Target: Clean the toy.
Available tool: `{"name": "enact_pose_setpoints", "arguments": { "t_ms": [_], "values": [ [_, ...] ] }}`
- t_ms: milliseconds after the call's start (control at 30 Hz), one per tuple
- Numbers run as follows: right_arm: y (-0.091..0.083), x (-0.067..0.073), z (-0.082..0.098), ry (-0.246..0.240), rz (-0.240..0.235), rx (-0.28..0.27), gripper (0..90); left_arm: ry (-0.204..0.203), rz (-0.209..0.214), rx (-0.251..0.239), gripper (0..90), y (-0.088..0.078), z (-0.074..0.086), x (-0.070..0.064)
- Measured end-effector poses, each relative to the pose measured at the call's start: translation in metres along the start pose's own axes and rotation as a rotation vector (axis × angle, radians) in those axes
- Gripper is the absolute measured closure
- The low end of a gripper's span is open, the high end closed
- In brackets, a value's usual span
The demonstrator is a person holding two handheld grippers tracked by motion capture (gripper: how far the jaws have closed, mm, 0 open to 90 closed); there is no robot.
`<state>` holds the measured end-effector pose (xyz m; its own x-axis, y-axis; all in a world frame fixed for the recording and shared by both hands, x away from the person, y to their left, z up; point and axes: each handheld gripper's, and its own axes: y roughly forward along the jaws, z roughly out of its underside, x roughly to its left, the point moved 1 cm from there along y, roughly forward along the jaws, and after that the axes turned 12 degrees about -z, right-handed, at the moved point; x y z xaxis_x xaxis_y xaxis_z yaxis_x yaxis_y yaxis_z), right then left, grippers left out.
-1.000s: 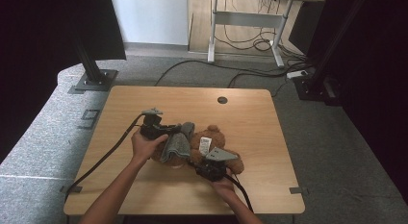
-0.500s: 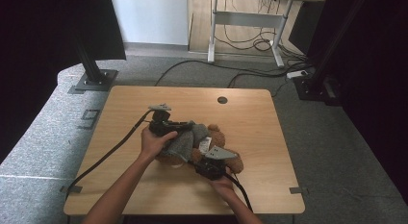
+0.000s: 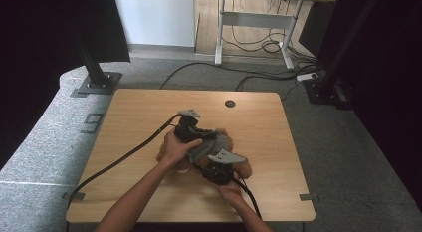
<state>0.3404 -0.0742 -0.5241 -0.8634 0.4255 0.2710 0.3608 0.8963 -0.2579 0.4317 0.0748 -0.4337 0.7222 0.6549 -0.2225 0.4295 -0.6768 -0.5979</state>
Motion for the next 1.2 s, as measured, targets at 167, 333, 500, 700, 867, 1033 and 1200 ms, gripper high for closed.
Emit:
{"name": "enact_pose_setpoints", "arguments": {
  "t_ms": [167,333,500,700,867,1033,1200],
  "values": [
    [-0.001,0.002,0.002,-0.014,0.001,0.004,73.4,-0.034,-0.052,-0.007,81.6,-0.009,0.007,0.015],
    [-0.003,0.005,0.006,-0.023,-0.008,0.009,73.4,-0.104,-0.093,-0.03,81.6,-0.037,0.023,0.047],
    [-0.003,0.008,0.008,-0.032,-0.007,0.012,73.3,-0.146,-0.068,-0.05,81.4,-0.056,0.035,0.061],
    [-0.005,0.009,0.007,-0.025,-0.006,0.011,73.3,-0.169,-0.076,-0.061,81.3,-0.071,0.051,0.072],
    [-0.007,0.009,0.008,-0.02,-0.01,0.011,73.2,-0.198,-0.11,-0.084,81.3,-0.092,0.07,0.084],
    [-0.007,0.011,0.008,-0.017,-0.007,0.012,73.2,-0.215,-0.123,-0.084,81.3,-0.101,0.081,0.09],
    [-0.009,0.015,0.009,-0.015,-0.01,0.018,72.7,-0.205,-0.12,-0.069,81.4,-0.095,0.088,0.085]
  ]
}}
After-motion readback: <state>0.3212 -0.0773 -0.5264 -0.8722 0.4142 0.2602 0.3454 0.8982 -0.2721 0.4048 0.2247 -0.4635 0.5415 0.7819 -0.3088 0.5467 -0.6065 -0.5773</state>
